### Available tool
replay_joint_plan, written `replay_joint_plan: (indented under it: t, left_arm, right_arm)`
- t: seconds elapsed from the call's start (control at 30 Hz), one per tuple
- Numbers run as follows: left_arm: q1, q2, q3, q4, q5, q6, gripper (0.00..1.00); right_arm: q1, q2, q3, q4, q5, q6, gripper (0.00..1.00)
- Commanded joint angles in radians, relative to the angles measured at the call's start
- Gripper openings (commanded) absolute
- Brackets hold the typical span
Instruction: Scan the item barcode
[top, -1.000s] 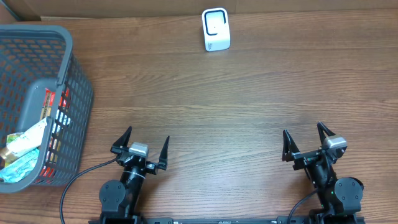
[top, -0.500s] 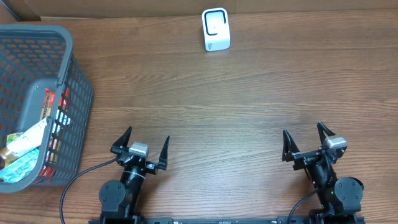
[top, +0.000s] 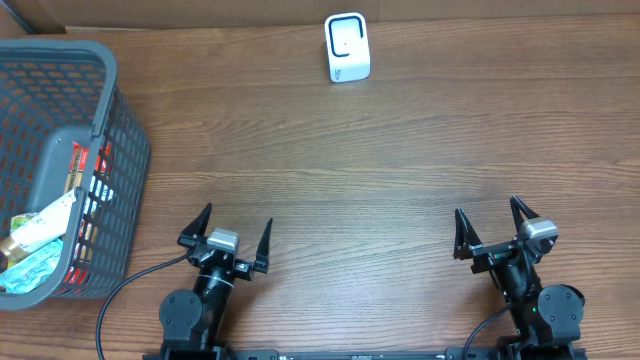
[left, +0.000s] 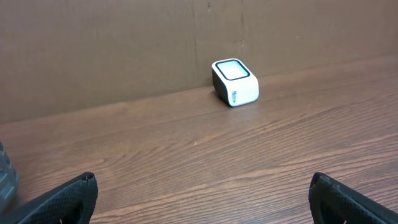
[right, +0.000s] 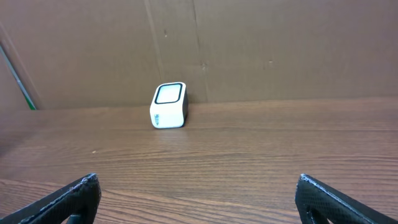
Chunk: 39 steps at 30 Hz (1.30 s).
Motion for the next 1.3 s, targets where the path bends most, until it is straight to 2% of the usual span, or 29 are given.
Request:
replay_joint_plan:
  t: [0.0,0.27,0.47,0.73,0.9,1.03,1.27]
  left_arm:
    - [0.011,-0.011,-0.006,0.002,0.005,0.008,1.00]
    - [0.010,-0.011,-0.006,0.011,0.016,0.007,1.00]
    - [0.010,-0.010,-0.006,0.013,0.182,-0.045,1.00]
    - [0.010,0.073,0.094,-0.031,0.241,-0.083,1.00]
    - [0.010,0.241,0.312,-0.127,0.274,-0.082,1.00]
    - [0.010,0.407,0.521,-0.245,0.294,-0.078,1.00]
    - [0.010,0.729,1.002,-0.646,0.263,-0.043,1.00]
  right_arm:
    - [0.005,-0.012,-0.011,0.005,0.007,0.006,1.00]
    - [0.005,-0.012,-0.010,0.006,-0.015,0.008,1.00]
    - [0.005,-0.012,-0.010,0.012,-0.024,0.192,1.00]
    - [0.005,-0.008,0.011,0.036,-0.203,0.199,1.00]
    - [0.005,0.043,0.122,0.022,-0.336,0.199,1.00]
    - [0.005,0.136,0.264,-0.066,-0.407,0.199,1.00]
    - [0.005,0.365,0.603,-0.343,-0.444,0.186,1.00]
